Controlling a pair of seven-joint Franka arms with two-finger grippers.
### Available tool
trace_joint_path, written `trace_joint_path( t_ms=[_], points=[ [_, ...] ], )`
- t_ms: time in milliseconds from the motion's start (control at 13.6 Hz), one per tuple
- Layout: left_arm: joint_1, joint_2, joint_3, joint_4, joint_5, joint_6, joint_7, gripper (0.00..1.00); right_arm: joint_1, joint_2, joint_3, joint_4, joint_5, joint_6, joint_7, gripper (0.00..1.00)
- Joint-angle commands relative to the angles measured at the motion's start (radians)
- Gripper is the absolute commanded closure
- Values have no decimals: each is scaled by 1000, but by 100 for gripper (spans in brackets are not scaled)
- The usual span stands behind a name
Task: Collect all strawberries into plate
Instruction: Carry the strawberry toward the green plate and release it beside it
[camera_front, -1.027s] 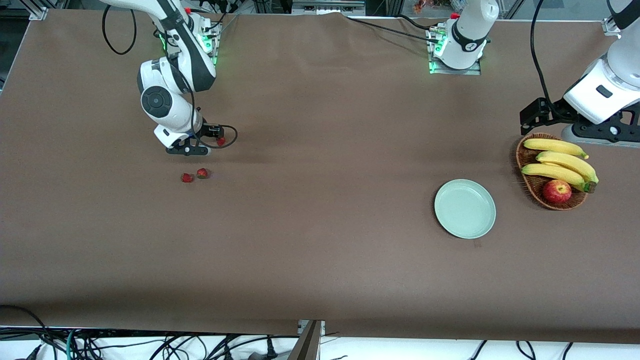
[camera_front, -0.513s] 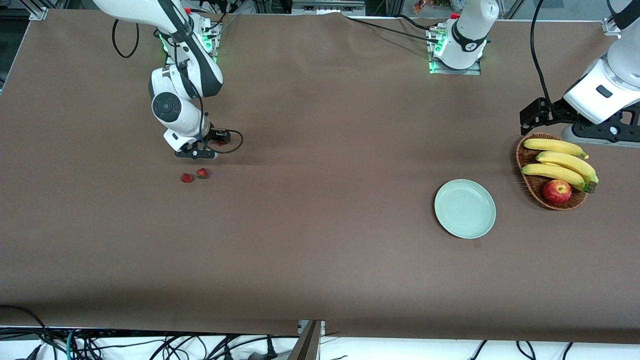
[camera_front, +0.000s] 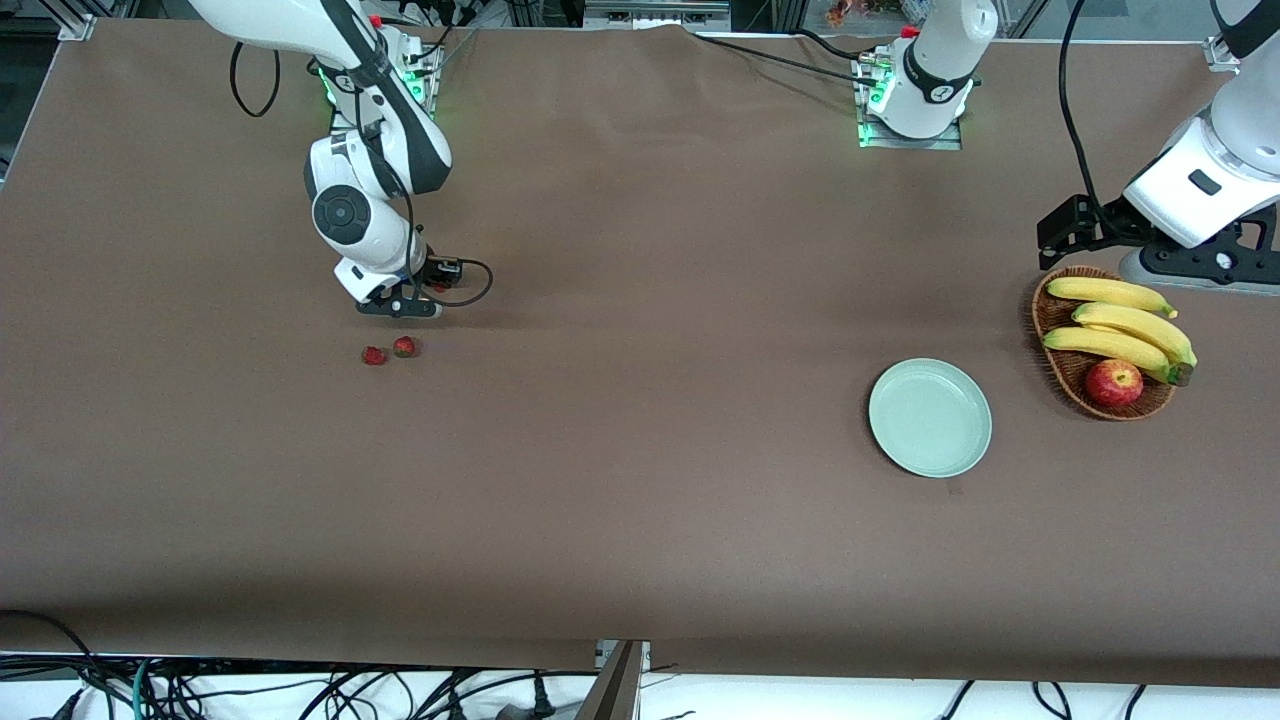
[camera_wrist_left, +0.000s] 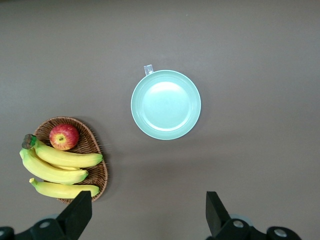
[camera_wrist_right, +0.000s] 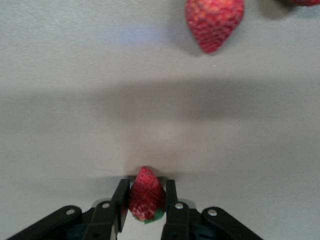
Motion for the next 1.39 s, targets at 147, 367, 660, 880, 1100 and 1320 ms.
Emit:
trace_joint_path(
  t_ms=[147,367,660,880,1100,1320],
  points=[
    [-6,-3,0,11,-20,-37,-5,0,30,150,220,412,132,-72,339,100],
    [-6,-3,0,11,-20,-37,-3,0,202,432,229,884,113,-97,683,100],
    [-6,-3,0,11,-20,-39,-5,0,417,708,158,1258,109,88,924,100],
    [-6,-3,0,11,-20,-37,-5,0,521,814,137,1334,109,347,984,93],
    [-6,-3,0,11,-20,-37,-3,0,625,862,52,1358,109,499,1065,83],
    [-6,-1,0,11,-21,-30,-3,0,643,861,25,1358,109,501,1083,73]
  ],
)
